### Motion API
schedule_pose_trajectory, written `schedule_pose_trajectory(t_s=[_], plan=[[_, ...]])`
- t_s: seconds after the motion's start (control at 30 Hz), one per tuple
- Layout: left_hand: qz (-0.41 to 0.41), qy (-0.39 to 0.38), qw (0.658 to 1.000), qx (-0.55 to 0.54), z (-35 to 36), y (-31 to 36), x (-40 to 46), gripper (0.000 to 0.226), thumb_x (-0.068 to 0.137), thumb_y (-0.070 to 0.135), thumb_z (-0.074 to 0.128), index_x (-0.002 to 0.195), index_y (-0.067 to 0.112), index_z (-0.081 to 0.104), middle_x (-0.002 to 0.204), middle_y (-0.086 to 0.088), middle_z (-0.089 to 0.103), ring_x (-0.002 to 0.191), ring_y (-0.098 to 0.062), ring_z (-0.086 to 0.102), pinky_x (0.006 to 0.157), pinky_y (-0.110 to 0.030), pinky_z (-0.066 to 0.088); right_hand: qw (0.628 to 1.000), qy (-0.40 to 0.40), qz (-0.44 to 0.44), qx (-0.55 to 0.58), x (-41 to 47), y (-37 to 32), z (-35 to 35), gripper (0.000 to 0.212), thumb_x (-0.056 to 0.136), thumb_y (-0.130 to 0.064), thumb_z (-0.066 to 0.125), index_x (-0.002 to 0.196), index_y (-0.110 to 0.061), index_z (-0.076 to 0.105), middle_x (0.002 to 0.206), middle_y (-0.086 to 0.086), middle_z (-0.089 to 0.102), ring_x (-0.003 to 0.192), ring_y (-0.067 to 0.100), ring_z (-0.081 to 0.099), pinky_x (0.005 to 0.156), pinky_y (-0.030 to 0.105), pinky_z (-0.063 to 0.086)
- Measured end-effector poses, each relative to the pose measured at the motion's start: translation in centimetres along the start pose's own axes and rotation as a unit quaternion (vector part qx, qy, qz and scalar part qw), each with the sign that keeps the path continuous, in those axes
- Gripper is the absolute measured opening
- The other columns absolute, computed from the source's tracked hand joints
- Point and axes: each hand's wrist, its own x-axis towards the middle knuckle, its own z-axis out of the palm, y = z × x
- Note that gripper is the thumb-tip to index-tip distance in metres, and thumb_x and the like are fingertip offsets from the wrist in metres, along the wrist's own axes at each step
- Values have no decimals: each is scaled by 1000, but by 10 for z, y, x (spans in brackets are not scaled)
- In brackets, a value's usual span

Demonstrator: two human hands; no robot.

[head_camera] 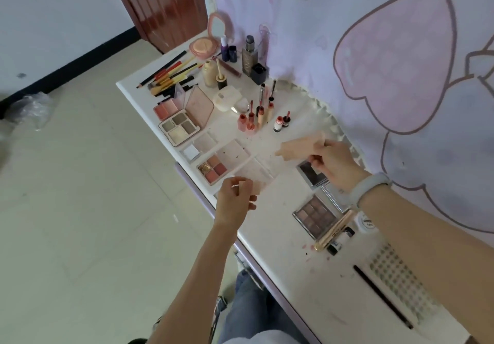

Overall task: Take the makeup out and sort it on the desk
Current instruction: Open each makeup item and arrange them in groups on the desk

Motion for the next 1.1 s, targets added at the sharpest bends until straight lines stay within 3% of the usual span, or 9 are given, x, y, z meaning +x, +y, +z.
schedule_pose_trajectory(t_s=[0.2, 0.3, 0.43, 0.6, 0.7, 0.8, 0.87, 0.97, 1.1], plan=[[0, 11, 1000, -4, -2, -2, 29, 13, 92, 23, 54, 100, 17, 63, 83, -5, 66, 64, -15, 67, 62, -22, 55, 999, 13, 43, 12, 45, -2, 30, 13, 92, 4, 46, 101, 5, 56, 73, 9, 54, 63, 15, 52, 48, 15, 51], [3, -6, 1000, 10, 8, 1, 42, 17, 91, 19, 54, 106, 19, 62, 85, 0, 63, 64, -16, 69, 59, -21, 55, 999, 19, 49, -10, 58, 2, 32, 14, 89, 8, 47, 99, 6, 58, 83, 12, 59, 69, 19, 58, 71, 26, 53], [19, -30, 997, 75, 34, 9, 59, 32, 86, 10, 54, 118, 13, 58, 94, 0, 60, 64, -13, 68, 62, -22, 55, 995, 61, 15, -72, 66, 2, 25, 28, 84, 11, 50, 67, -8, 62, 78, 13, 64, 85, 30, 64, 87, 39, 52], [136, -3, 946, 294, 72, 7, 74, 29, 86, 27, 58, 113, 17, 55, 93, 5, 58, 84, -11, 54, 69, -22, 39, 981, 74, -80, -163, 54, -2, -4, 20, 88, -2, 49, 90, -14, 64, 90, 3, 67, 79, 17, 68, 89, 33, 52], [176, 7, 931, 320, 90, 2, 81, 25, 86, 28, 59, 105, 12, 56, 97, 0, 62, 85, -15, 54, 69, -25, 41, 896, 24, -203, -394, 35, 5, -23, 24, 92, -7, 46, 108, -9, 64, 109, 7, 66, 99, 19, 60, 88, 25, 44], [217, 24, 910, 352, 98, -6, 84, 22, 86, 27, 59, 100, 10, 58, 96, -5, 64, 90, -23, 54, 76, -32, 43, 785, -50, -260, -560, 22, 23, -33, 32, 89, -6, 46, 120, -6, 56, 123, 11, 55, 116, 26, 48, 99, 32, 35], [272, 49, 872, 403, 99, -10, 83, 18, 85, 25, 60, 93, 9, 60, 89, -5, 66, 88, -26, 53, 78, -34, 38, 735, -48, -273, -619, 18, 36, -35, 38, 88, -13, 50, 125, -4, 51, 129, 16, 48, 125, 32, 37, 106, 36, 25], [323, 90, 825, 456, 101, -10, 83, 14, 80, 22, 67, 83, 9, 64, 83, -6, 67, 80, -29, 56, 70, -37, 39, 724, -29, -200, -659, 18, 45, -33, 66, 88, -42, 49, 141, -10, 28, 149, 13, 23, 139, 31, 11, 113, 42, 12], [331, 119, 802, 484, 101, -6, 88, 17, 74, 24, 75, 81, 9, 69, 84, -11, 62, 74, -30, 56, 65, -37, 43, 724, -12, -163, -670, 25, 46, -28, 84, 78, -61, 52, 143, -22, 15, 153, 9, 11, 139, 37, 6, 112, 47, 14]])
